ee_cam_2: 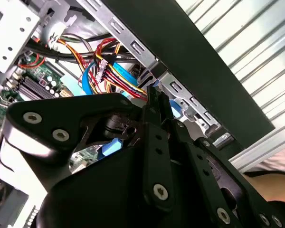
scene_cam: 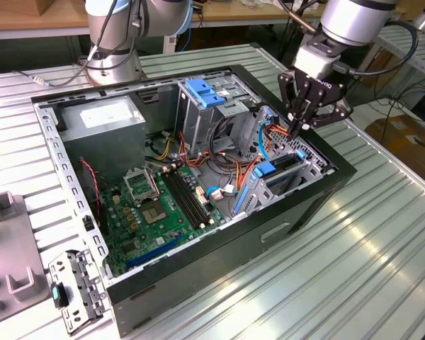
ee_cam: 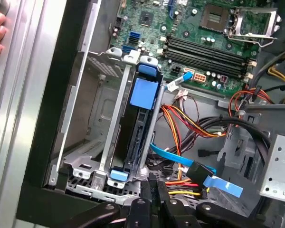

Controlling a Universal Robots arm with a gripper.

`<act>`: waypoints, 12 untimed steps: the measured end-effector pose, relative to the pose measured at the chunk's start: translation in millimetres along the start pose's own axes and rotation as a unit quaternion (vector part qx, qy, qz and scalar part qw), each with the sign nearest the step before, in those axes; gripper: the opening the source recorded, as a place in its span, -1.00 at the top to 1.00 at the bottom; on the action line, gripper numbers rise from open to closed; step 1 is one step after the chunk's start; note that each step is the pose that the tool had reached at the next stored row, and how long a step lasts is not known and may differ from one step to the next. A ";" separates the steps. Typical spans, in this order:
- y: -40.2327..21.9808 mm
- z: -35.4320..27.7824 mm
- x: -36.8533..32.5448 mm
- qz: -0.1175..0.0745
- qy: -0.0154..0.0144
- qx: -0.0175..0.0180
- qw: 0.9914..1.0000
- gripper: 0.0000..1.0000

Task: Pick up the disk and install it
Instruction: 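Insert the first disk wire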

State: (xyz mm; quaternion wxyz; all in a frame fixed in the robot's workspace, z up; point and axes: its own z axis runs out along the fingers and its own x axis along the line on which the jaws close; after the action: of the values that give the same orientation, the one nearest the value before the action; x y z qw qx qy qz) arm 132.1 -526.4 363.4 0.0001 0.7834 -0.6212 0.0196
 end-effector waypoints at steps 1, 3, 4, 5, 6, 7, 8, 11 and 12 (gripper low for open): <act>0.0 0.5 0.0 0.013 0.000 0.000 1.000 0.67; 2.0 0.8 -0.5 0.016 0.000 0.000 1.000 0.67; 6.5 0.7 -1.5 0.016 0.000 0.000 1.000 0.67; 8.9 0.6 -2.1 0.016 0.000 0.000 1.000 0.67; 10.7 0.6 -2.5 0.016 0.000 0.000 1.000 0.67; 11.6 0.6 -2.6 0.016 0.000 0.000 1.000 0.67; 11.6 0.7 -2.6 0.016 0.000 0.000 1.000 0.67; 11.7 0.8 -2.6 0.028 0.000 -0.001 1.000 0.67; 11.7 0.9 -2.5 0.034 0.001 -0.001 0.999 0.67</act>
State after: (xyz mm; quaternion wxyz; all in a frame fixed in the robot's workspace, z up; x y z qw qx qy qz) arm 120.1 -526.6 362.2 0.0004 0.7617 -0.6476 0.0195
